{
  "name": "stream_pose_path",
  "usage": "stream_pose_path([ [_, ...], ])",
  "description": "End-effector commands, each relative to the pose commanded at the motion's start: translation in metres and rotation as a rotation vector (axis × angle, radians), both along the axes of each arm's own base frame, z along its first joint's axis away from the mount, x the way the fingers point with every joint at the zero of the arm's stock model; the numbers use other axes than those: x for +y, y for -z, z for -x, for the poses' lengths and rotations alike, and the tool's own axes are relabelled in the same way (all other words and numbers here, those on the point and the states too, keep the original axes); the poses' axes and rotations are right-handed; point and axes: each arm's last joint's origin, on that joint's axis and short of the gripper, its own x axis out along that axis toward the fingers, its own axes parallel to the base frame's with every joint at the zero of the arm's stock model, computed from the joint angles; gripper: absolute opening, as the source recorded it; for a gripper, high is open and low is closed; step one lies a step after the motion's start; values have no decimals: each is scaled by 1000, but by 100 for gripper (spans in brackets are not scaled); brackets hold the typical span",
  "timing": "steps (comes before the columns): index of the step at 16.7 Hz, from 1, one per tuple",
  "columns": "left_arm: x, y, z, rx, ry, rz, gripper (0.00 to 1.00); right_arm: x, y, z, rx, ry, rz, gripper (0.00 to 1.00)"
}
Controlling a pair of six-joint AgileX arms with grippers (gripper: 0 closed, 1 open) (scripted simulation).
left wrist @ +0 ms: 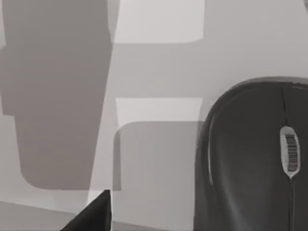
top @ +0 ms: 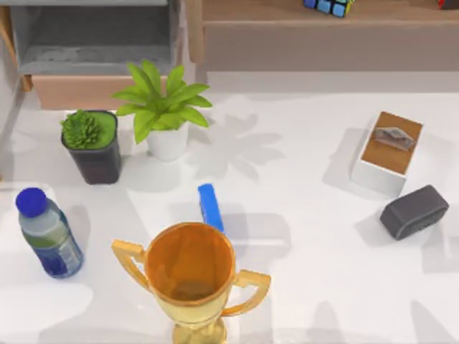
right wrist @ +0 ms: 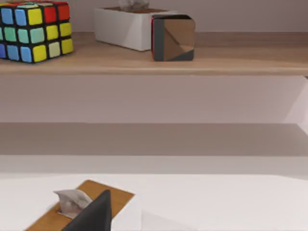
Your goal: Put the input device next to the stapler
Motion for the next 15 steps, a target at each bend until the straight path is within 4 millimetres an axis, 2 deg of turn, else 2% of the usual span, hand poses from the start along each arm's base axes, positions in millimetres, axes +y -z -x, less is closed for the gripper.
stream_pose_path([
  [13,0,0,0,0,0,0,2,0,0,0,0,0,0,100],
  [15,0,0,0,0,0,0,0,0,0,0,0,0,0,100],
])
